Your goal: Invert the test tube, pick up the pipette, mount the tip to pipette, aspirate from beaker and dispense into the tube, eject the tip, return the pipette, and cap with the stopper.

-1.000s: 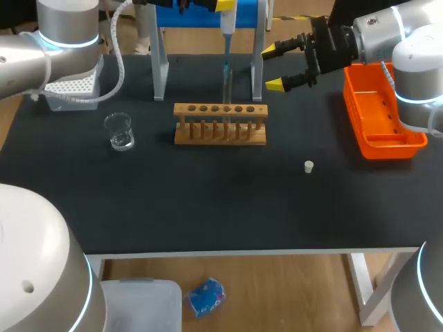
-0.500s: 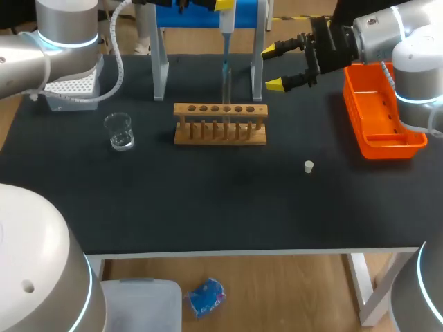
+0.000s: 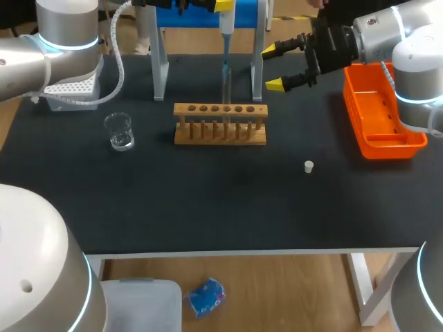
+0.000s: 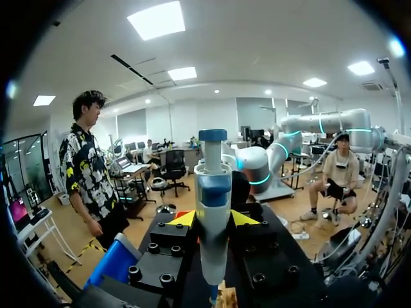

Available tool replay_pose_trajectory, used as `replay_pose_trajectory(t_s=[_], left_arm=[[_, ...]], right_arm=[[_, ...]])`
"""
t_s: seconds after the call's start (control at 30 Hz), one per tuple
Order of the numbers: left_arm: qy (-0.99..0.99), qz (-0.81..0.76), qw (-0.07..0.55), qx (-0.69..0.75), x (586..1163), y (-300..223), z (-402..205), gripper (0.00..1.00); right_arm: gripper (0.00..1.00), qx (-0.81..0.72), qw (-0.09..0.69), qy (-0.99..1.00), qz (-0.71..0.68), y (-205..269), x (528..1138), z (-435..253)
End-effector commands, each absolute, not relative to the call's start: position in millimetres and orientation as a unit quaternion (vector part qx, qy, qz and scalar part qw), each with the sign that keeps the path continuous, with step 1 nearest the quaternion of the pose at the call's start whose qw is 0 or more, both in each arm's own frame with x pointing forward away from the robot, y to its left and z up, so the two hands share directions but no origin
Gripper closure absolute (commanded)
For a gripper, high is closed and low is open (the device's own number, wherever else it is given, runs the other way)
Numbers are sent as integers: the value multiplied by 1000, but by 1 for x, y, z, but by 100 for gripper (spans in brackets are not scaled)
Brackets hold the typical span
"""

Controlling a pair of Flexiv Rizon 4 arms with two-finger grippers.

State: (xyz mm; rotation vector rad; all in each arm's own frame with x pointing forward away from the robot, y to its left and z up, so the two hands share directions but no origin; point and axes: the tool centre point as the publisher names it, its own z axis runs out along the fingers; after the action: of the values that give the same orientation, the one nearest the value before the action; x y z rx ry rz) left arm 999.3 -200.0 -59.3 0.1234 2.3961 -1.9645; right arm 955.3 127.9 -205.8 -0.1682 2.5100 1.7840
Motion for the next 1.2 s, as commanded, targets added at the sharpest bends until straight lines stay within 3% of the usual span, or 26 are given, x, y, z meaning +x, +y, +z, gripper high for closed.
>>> replay_pose_trajectory(t_s=[0.03,1.2], left_arm=[[771,-635,20,42,1001,-201,-60,100],[771,-636,16,38,1003,-201,-69,100]], right_arm=[[0,-55,29,814,578,127,955,-206],[0,-55,29,814,578,127,955,-206]])
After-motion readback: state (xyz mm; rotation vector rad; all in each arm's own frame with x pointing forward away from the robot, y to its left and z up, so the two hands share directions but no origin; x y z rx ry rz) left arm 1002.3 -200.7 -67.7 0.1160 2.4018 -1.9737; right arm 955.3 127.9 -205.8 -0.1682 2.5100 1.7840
